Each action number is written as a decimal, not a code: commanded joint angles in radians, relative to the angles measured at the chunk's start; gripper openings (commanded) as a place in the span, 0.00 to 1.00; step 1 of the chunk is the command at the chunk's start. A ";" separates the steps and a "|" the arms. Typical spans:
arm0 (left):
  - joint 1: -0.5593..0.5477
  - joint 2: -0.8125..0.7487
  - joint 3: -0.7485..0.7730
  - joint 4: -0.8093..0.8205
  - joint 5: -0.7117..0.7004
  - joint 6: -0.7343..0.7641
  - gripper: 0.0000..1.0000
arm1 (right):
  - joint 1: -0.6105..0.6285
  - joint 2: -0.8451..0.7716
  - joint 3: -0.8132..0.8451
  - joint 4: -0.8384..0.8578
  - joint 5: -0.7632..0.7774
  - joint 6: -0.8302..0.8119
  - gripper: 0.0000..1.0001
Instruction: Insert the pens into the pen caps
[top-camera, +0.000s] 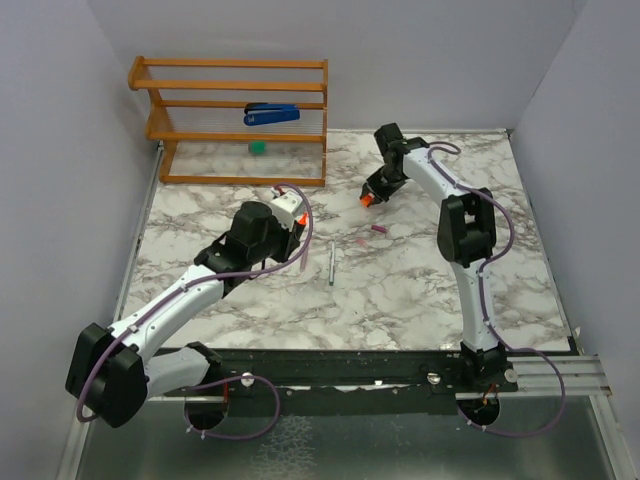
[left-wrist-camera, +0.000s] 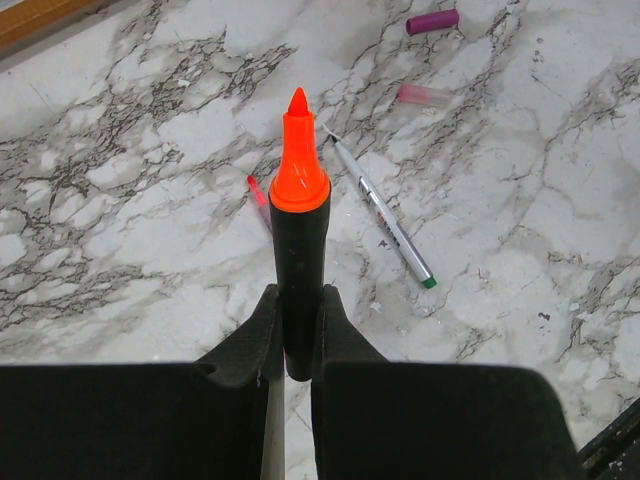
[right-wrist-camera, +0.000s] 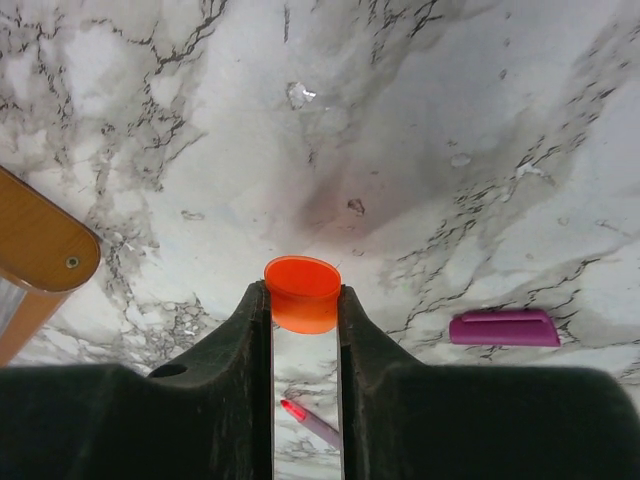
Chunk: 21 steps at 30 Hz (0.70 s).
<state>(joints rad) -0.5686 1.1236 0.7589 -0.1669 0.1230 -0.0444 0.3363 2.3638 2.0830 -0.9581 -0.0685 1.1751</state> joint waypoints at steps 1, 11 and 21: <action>0.006 0.020 0.041 -0.001 0.015 -0.007 0.00 | -0.016 -0.038 -0.011 0.045 -0.001 -0.086 0.05; 0.006 0.179 0.030 0.286 0.281 -0.222 0.00 | 0.103 -0.334 -0.108 0.202 0.060 -0.430 0.01; -0.011 0.297 0.108 0.451 0.352 -0.316 0.00 | 0.223 -0.682 -0.411 0.368 0.088 -0.511 0.01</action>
<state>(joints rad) -0.5690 1.4029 0.8059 0.1692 0.4088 -0.3069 0.5758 1.7290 1.7325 -0.6434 0.0032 0.7216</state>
